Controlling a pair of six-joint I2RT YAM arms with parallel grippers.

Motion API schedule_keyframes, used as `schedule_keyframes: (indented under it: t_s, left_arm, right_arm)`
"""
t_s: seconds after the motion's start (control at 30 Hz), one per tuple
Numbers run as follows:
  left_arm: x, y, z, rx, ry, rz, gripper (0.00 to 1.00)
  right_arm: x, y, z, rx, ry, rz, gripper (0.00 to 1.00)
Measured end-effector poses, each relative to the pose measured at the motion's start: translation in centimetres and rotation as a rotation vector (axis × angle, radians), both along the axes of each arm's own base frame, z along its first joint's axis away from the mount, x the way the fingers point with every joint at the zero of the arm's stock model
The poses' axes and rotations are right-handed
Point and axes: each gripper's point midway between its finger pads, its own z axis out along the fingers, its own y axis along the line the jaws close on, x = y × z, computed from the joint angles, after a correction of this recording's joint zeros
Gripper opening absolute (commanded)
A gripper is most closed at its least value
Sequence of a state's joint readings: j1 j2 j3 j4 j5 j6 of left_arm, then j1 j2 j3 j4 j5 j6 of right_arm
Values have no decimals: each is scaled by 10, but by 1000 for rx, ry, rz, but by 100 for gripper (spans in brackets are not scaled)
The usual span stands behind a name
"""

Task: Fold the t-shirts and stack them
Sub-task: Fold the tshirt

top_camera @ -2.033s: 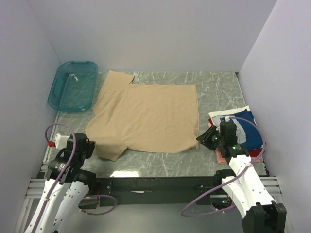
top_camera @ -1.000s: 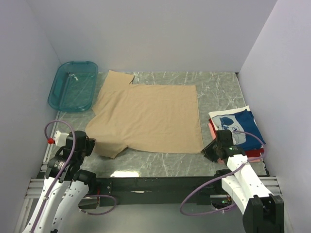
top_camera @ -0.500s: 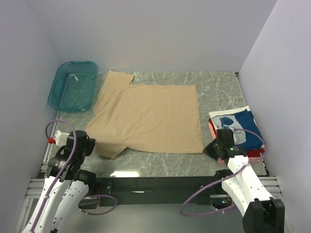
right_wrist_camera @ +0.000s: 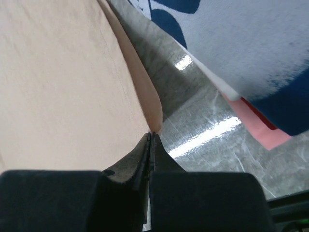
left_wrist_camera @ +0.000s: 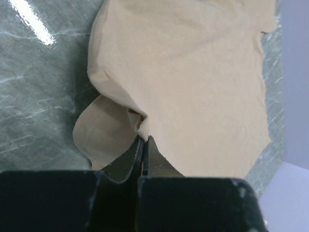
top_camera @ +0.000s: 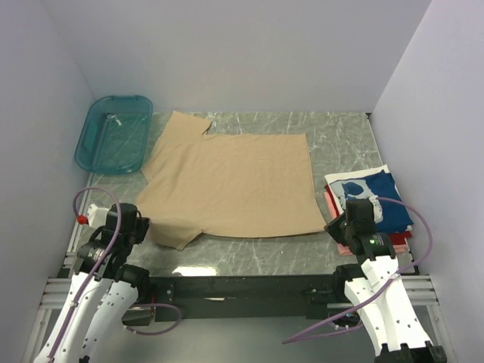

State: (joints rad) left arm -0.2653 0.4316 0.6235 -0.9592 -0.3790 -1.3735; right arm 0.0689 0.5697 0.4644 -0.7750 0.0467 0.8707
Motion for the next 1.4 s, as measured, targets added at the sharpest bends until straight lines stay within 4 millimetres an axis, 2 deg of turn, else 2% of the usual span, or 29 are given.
schedule_keyframes:
  t_s: [0.27,0.43,0.57,0.63,0.83,0.97,1.07,1.27,1.4]
  left_arm:
    - [10,-5,-21,19,83,-17,2]
    - [24,-7,-28,51,116,-24,4]
    - [44,-8,-31,97,168,-33,4]
    - [60,-11,-30,123,194,-39,5]
    - [109,-14,-25,165,221,-42,3]
    - [144,-8,-24,172,234,-22,3]
    - [163,-3,-28,164,247,-10,4]
    - [181,-1,-40,150,281,-20,6]
    - [190,-4,-43,140,280,-36,7]
  right_arm:
    - [1,-7,6,-25,5,-31,0]
    - [14,-4,14,-16,24,-12,0]
    - [36,1,16,-14,52,16,0]
    - [52,3,18,-12,49,26,0]
    - [96,9,5,-6,88,61,0]
    - [128,16,-3,5,102,96,0]
    - [147,20,-5,15,96,117,0]
    - [175,22,1,5,68,135,0]
    - [184,20,0,1,61,137,0]
